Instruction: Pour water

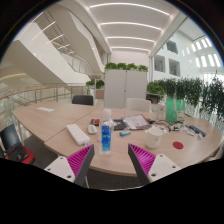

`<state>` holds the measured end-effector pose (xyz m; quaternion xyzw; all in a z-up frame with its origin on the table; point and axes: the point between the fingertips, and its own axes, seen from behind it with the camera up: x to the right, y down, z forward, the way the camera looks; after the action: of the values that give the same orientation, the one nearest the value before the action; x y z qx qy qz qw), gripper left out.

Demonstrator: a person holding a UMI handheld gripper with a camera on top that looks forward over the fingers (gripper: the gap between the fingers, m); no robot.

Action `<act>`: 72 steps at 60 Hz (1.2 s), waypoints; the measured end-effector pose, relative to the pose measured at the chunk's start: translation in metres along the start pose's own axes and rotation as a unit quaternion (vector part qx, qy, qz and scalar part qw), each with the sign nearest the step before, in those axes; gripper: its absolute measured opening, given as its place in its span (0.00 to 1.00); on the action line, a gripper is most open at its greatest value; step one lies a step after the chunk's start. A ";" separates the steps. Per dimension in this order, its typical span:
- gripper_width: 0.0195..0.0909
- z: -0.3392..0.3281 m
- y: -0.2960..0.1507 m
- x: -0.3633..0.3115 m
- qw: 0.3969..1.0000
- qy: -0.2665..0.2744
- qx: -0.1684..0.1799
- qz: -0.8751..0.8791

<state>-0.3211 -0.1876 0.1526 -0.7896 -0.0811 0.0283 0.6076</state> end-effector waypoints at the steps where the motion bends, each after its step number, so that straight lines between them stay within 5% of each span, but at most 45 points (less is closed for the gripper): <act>1: 0.81 0.011 0.002 -0.006 1.000 -0.006 0.001 0.001; 25: 0.80 0.214 0.008 -0.036 0.999 -0.029 0.023 0.010; 27: 0.70 0.222 0.008 -0.038 0.999 -0.033 0.021 -0.003; 28: 0.59 0.226 0.010 -0.038 0.999 -0.033 0.017 -0.010; 29: 0.36 0.229 0.014 -0.037 0.999 -0.036 0.011 -0.015; 39: 0.33 0.235 0.013 -0.041 0.998 -0.052 0.021 -0.019; 54: 0.28 0.244 0.014 -0.038 0.990 -0.088 -0.038 0.105; 63: 0.26 0.239 -0.032 -0.040 0.957 -0.134 -0.050 0.250; 72: 0.26 0.238 -0.099 0.000 0.861 -0.179 -0.041 0.474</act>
<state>-0.3649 0.0641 0.1860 -0.7380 0.1947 0.4506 0.4631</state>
